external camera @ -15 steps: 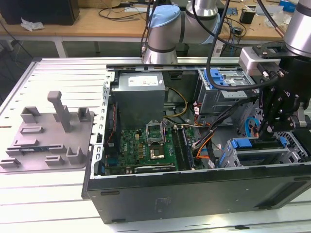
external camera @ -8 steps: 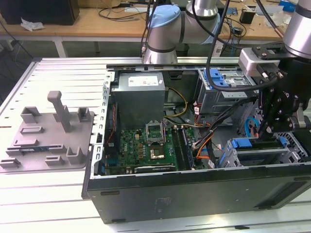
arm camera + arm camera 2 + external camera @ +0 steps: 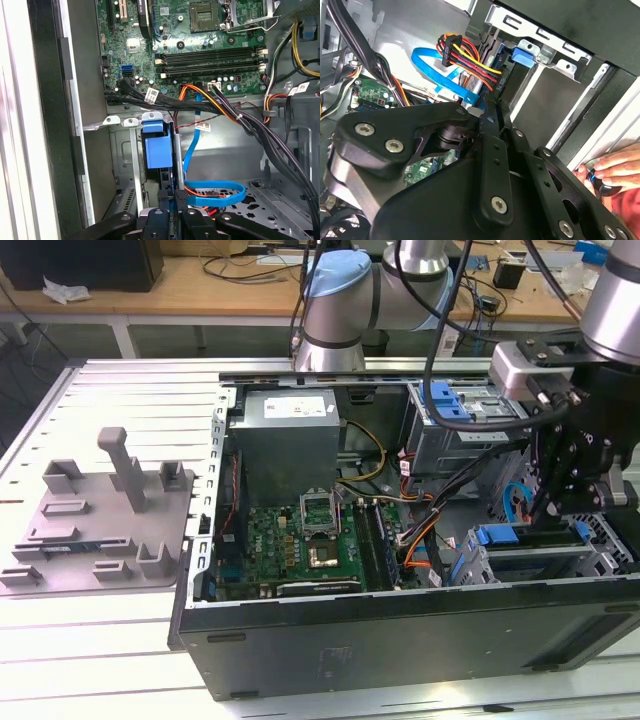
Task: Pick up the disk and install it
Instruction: 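Insert the second disk wire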
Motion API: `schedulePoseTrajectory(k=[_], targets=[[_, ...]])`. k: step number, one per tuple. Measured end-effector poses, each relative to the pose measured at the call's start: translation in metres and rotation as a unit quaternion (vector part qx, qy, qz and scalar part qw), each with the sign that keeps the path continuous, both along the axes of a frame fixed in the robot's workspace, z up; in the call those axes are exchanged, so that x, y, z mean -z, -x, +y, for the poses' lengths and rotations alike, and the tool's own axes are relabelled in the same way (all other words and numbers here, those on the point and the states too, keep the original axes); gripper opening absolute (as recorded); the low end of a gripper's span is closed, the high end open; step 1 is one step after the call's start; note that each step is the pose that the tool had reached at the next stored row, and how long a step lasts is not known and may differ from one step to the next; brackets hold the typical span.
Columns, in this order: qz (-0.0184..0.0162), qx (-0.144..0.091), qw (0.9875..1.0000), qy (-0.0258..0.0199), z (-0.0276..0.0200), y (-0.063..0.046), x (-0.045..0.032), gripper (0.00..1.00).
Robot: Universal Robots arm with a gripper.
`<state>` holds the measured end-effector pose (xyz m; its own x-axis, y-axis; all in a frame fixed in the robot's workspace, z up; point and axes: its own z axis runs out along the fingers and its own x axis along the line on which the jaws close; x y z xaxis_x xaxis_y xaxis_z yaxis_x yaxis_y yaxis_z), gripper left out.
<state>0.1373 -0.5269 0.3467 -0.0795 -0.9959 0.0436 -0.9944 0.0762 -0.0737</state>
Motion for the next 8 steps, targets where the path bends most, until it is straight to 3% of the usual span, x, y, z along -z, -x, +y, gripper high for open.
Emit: schedulePoseTrajectory(k=[8], targets=[[-0.0001,-0.001,1.0000,0.0001,0.0000,0.0004,0.0022,0.16]])
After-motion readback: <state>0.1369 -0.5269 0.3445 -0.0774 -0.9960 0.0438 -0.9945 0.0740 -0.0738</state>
